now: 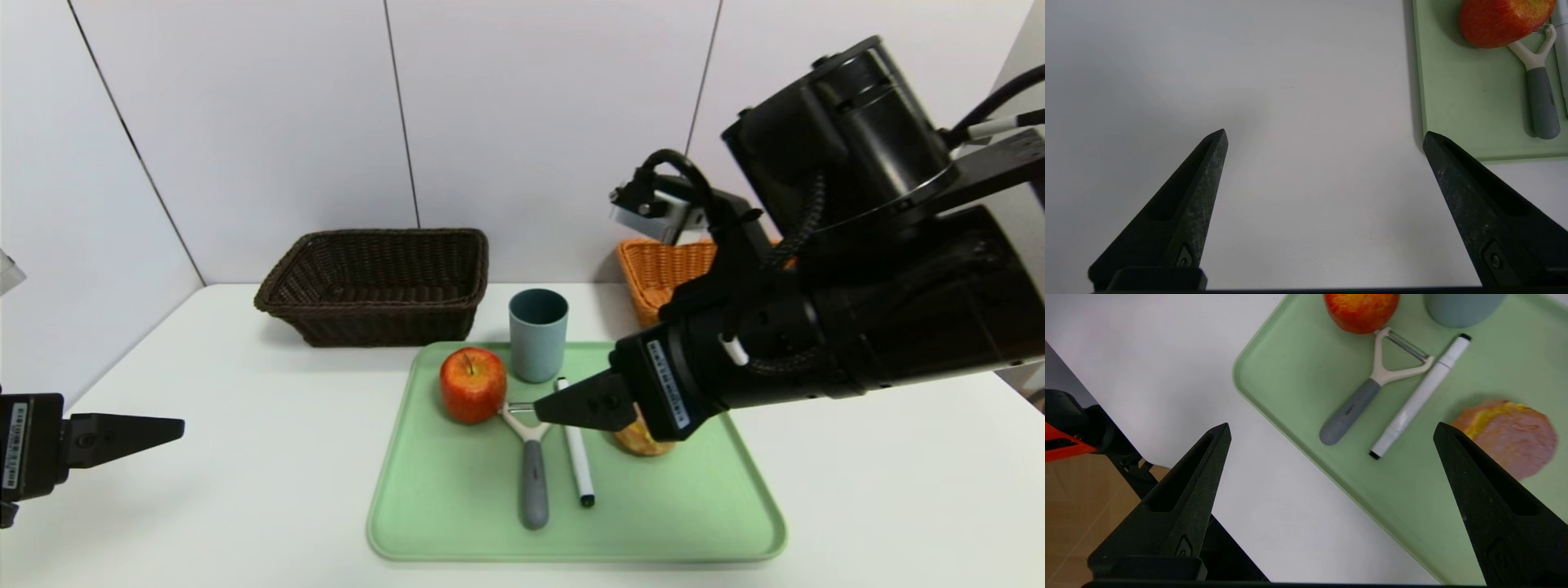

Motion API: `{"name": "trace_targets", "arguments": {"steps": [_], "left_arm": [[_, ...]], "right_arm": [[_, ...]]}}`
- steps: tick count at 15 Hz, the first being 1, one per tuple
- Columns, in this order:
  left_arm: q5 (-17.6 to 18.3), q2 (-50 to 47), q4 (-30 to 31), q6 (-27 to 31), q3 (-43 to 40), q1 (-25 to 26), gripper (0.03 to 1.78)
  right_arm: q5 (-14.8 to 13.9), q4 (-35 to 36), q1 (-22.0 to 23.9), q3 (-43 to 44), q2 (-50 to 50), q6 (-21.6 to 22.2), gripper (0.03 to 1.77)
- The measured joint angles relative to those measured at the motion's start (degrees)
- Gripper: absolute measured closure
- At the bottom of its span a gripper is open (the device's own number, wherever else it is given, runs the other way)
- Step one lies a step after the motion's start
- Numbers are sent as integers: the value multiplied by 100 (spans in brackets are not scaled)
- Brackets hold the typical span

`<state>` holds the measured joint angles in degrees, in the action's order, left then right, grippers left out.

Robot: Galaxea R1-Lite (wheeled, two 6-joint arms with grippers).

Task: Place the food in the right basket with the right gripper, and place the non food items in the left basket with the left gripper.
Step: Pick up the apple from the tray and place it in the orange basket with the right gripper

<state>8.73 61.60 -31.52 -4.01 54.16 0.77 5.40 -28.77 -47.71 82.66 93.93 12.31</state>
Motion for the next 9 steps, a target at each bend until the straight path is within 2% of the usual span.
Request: {"name": "trace_targets", "arguments": {"steps": [3,6,9], "left_arm": [[20,4,-11,21,-33,-2,12],[50,61,-59,38,-41,-87,12],[55,223,-48,57,-30,-187,12]], "right_arm": [[-127,-9,-297,363,544,172,9],[-199,-9,-407,829,1103,273,9],[-494,-13,-438,1312,1658,279,9]]}}
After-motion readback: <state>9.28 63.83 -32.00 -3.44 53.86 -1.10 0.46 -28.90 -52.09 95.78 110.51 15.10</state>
